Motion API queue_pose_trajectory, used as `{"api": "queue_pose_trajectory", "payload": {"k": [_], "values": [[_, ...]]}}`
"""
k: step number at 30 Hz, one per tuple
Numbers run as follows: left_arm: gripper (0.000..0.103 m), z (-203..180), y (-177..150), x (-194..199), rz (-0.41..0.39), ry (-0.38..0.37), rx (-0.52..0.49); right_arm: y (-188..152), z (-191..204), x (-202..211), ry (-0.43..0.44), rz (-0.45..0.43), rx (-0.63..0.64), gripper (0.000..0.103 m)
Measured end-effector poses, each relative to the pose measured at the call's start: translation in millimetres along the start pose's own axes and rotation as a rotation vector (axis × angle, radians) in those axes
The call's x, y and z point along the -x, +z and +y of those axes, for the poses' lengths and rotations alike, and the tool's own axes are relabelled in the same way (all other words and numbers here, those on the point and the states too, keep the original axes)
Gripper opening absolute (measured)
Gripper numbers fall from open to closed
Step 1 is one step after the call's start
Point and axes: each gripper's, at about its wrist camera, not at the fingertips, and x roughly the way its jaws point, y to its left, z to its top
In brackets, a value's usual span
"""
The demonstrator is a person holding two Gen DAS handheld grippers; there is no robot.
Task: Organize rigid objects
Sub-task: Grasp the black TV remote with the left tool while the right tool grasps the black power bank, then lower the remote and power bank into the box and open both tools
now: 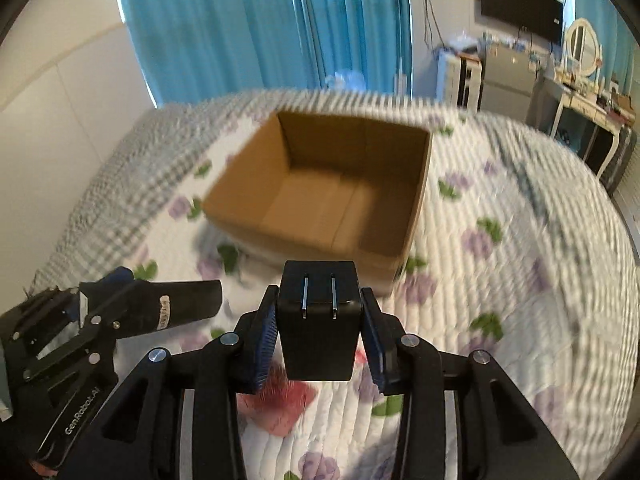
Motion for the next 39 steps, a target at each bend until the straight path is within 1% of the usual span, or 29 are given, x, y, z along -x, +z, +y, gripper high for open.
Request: {"api": "queue_pose_trajectory", "payload": {"k": [4, 7, 10, 12, 14, 16, 18, 22, 26, 30, 35, 39], "values": [[0.019, 2, 36, 2, -0.039, -0.010, -0.003, 34, -5, 18, -0.008, -0.059, 0.019, 0.038], [0.019, 1, 62, -6, -0.067, -0.003, -0.020, 57, -9, 22, -0.010, -0.088, 0.027, 0.038], [0.019, -1, 86, -28, -0.059, -0.007, -0.040, 78, -13, 15, -0.010, -0.096, 0.035, 0.038], [0.019, -4, 98, -52, -0.042, 0.007, -0.064, 90, -14, 7, -0.014, -0.096, 0.046, 0.038], [0.019, -8, 104, -73, -0.020, 0.024, -0.085, 97, -17, -1, -0.015, -0.094, 0.055, 0.038], [0.019, -13, 108, -101, 0.017, 0.024, -0.103, 102, -21, -15, -0.014, -0.083, 0.061, 0.038], [0.019, -17, 105, -123, 0.050, 0.018, -0.117, 105, -26, -32, -0.013, -0.065, 0.066, 0.038], [0.019, -22, 98, -158, 0.102, 0.009, -0.128, 101, -35, -60, -0.005, -0.031, 0.067, 0.038], [0.019, -23, 93, -167, 0.107, -0.014, -0.110, 93, -44, -81, 0.003, 0.000, 0.059, 0.038], [0.020, -25, 97, -166, 0.084, -0.024, -0.107, 90, -53, -93, 0.007, 0.019, 0.052, 0.038], [0.021, -20, 110, -152, 0.030, -0.020, -0.091, 90, -53, -95, 0.004, 0.025, 0.052, 0.038], [0.021, -7, 120, -137, -0.009, -0.002, -0.070, 90, -47, -96, -0.003, 0.031, 0.068, 0.038]]}}
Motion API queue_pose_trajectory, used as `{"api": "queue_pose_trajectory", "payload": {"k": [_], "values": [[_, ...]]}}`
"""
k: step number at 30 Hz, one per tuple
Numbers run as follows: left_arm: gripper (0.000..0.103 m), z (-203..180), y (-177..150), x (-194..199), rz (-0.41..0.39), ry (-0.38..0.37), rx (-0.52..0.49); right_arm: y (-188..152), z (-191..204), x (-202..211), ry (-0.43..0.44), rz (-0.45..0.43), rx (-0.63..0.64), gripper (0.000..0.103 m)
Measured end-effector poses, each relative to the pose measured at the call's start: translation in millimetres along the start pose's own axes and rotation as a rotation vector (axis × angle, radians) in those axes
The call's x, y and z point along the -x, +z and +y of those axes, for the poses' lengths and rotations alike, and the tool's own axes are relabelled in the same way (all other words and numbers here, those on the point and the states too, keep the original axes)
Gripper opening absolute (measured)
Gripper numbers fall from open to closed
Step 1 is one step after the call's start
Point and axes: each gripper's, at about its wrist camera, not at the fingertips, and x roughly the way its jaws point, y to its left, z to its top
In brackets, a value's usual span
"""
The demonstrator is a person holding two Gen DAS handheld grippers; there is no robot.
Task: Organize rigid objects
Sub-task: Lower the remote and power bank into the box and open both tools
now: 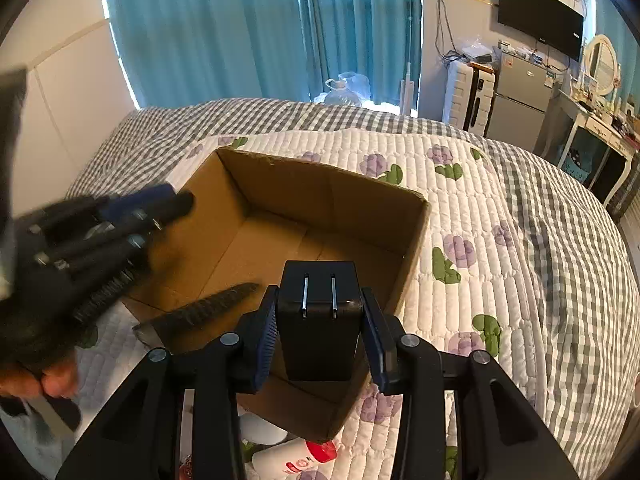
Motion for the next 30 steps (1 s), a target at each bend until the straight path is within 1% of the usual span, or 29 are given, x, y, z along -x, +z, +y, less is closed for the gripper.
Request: {"api": "queue_pose_trajectory", "payload": {"k": [4, 11, 13, 16, 18, 19, 20, 21, 22, 23, 24, 26, 28, 29, 30], "values": [[0.021, 16, 0, 9, -0.009, 0.024, 0.015, 2, 10, -16, -0.011, 0.035, 0.029, 0.038], [0.021, 35, -20, 9, 0.001, 0.051, 0.020, 0, 14, -61, -0.055, 0.131, 0.050, 0.038], [0.021, 41, -24, 6, 0.002, 0.049, 0.031, -1, 15, -69, -0.060, 0.139, 0.050, 0.038], [0.021, 47, -29, 6, -0.003, 0.040, 0.047, 0, 17, -71, -0.075, 0.123, 0.050, 0.039], [0.021, 49, -31, 7, -0.003, 0.032, 0.052, 4, 17, -62, -0.063, 0.084, 0.041, 0.047], [0.022, 49, -32, 9, -0.003, 0.032, 0.055, 6, 17, -58, -0.063, 0.070, 0.036, 0.057], [0.026, 49, -33, 11, -0.003, 0.034, 0.055, 8, 17, -50, -0.069, 0.050, 0.030, 0.060], [0.036, 48, -33, 13, -0.004, 0.034, 0.055, 8, 16, -40, -0.075, 0.024, 0.027, 0.060], [0.044, 47, -35, 19, -0.010, 0.037, 0.057, 9, 16, -32, -0.082, 0.009, 0.025, 0.060], [0.060, 47, -37, 25, -0.018, 0.040, 0.060, 10, 16, -24, -0.090, -0.002, 0.025, 0.060], [0.070, 47, -39, 30, -0.025, 0.044, 0.065, 9, 16, -10, -0.103, -0.020, 0.023, 0.062], [0.075, 43, -47, 46, -0.033, 0.043, 0.073, 7, 18, 12, -0.121, -0.054, 0.021, 0.079], [0.083, 39, -55, 58, -0.029, 0.040, 0.067, -1, 21, 37, -0.142, -0.086, 0.022, 0.085], [0.091, 37, -60, 64, -0.027, 0.047, 0.068, -5, 22, 48, -0.150, -0.093, 0.027, 0.087], [0.096, 35, -64, 69, -0.028, 0.054, 0.071, -10, 25, 58, -0.158, -0.098, 0.034, 0.087]]}}
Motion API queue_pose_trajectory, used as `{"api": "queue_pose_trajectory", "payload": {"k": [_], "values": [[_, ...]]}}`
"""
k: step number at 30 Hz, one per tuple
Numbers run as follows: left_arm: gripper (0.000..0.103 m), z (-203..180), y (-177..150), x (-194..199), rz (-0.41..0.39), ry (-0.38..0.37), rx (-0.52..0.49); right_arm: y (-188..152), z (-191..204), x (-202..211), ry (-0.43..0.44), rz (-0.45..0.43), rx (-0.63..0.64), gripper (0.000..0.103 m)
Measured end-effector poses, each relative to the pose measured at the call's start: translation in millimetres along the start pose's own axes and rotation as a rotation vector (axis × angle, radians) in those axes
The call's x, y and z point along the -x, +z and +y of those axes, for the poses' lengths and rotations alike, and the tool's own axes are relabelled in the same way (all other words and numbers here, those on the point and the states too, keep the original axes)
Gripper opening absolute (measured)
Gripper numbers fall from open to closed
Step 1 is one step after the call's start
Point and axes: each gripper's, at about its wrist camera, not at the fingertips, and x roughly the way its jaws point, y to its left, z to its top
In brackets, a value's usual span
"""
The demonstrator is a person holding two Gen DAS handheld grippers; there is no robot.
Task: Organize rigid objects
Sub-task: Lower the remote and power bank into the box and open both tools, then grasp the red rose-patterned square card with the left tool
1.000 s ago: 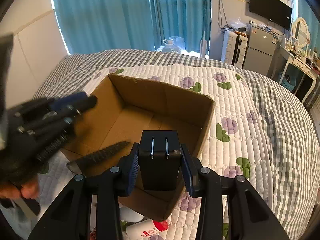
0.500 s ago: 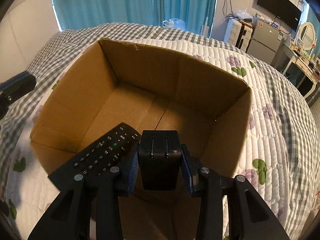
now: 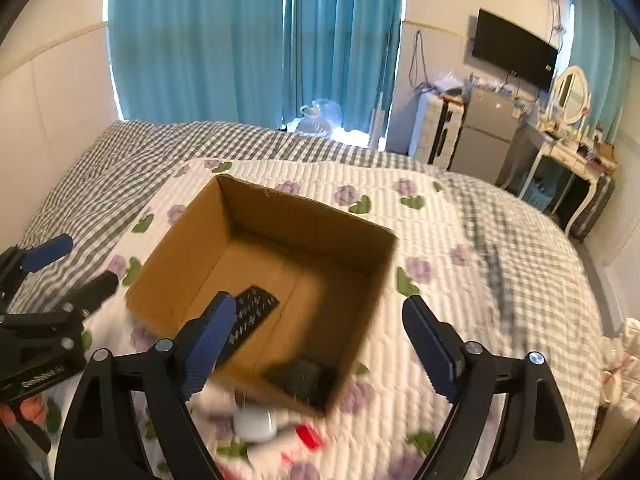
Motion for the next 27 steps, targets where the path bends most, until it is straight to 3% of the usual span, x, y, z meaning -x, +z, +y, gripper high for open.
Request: {"api": "queue_pose_trajectory", "payload": {"k": [4, 9, 13, 19, 24, 27], "values": [[0.100, -12, -23, 25, 0.011, 0.006, 0.000, -28, 2, 42, -0.036, -0.006, 0.026, 0.095], [0.102, -31, -52, 42, 0.039, -0.015, 0.011, -79, 2, 64, -0.045, 0.025, 0.005, 0.097], [0.102, -48, -87, 35, 0.111, -0.055, 0.033, -120, 4, 56, -0.038, 0.087, 0.003, 0.097], [0.102, -70, -134, 12, 0.208, -0.042, -0.019, -169, -12, 21, -0.030, 0.217, -0.074, 0.097], [0.102, -82, -155, -1, 0.255, -0.049, -0.062, -173, -19, 15, -0.047, 0.234, -0.112, 0.097], [0.102, -96, -161, -7, 0.287, -0.100, -0.093, -174, -19, 10, -0.053, 0.250, -0.110, 0.097]]}}
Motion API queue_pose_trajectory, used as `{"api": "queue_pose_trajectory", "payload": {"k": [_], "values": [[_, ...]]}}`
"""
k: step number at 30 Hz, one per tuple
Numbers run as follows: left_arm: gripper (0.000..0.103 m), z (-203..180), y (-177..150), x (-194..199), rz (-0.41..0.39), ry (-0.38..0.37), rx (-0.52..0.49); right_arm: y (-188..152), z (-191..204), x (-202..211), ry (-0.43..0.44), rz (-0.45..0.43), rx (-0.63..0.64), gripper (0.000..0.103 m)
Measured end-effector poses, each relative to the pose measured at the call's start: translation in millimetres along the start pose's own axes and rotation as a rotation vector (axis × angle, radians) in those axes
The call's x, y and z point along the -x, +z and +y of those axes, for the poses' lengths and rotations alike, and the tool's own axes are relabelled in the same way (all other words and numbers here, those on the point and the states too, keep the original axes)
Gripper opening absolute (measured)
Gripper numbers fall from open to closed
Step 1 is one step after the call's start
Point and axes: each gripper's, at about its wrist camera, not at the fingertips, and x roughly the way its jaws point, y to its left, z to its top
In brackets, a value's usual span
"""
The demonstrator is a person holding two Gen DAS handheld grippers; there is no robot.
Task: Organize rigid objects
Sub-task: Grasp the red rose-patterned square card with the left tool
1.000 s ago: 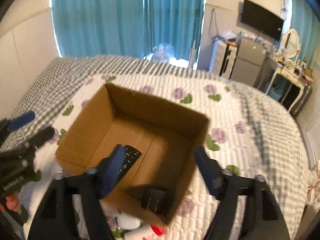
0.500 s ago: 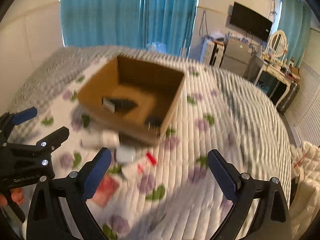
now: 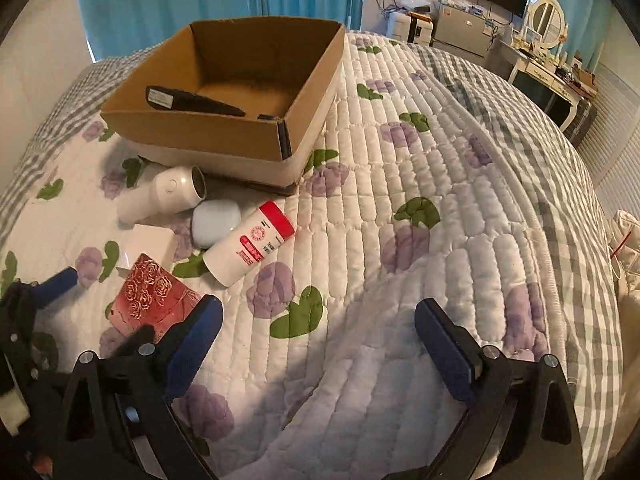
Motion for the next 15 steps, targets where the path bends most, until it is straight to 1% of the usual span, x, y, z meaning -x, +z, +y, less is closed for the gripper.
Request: {"api": "queue_pose_trajectory", "payload": {"k": [3, 5, 7, 8, 12, 15], "values": [[0.102, -14, 1, -16, 0.055, -0.007, -0.046, 0, -2, 0, 0.011, -0.004, -0.015, 0.097], [0.100, -20, 3, -24, 0.066, -0.003, -0.057, 1, -3, -1, 0.012, 0.000, -0.022, 0.097], [0.080, -21, 5, -30, 0.074, -0.017, -0.051, 1, -2, -2, 0.010, 0.001, -0.021, 0.097], [0.073, -20, 4, -32, 0.088, -0.030, -0.045, 1, -2, -2, 0.009, 0.001, -0.021, 0.097], [0.072, -14, 1, -23, 0.078, -0.076, -0.020, 1, -2, -2, 0.010, 0.000, -0.020, 0.097], [0.071, -5, 0, -5, 0.052, -0.080, 0.016, 1, -2, -1, 0.015, -0.004, -0.023, 0.097]]}}
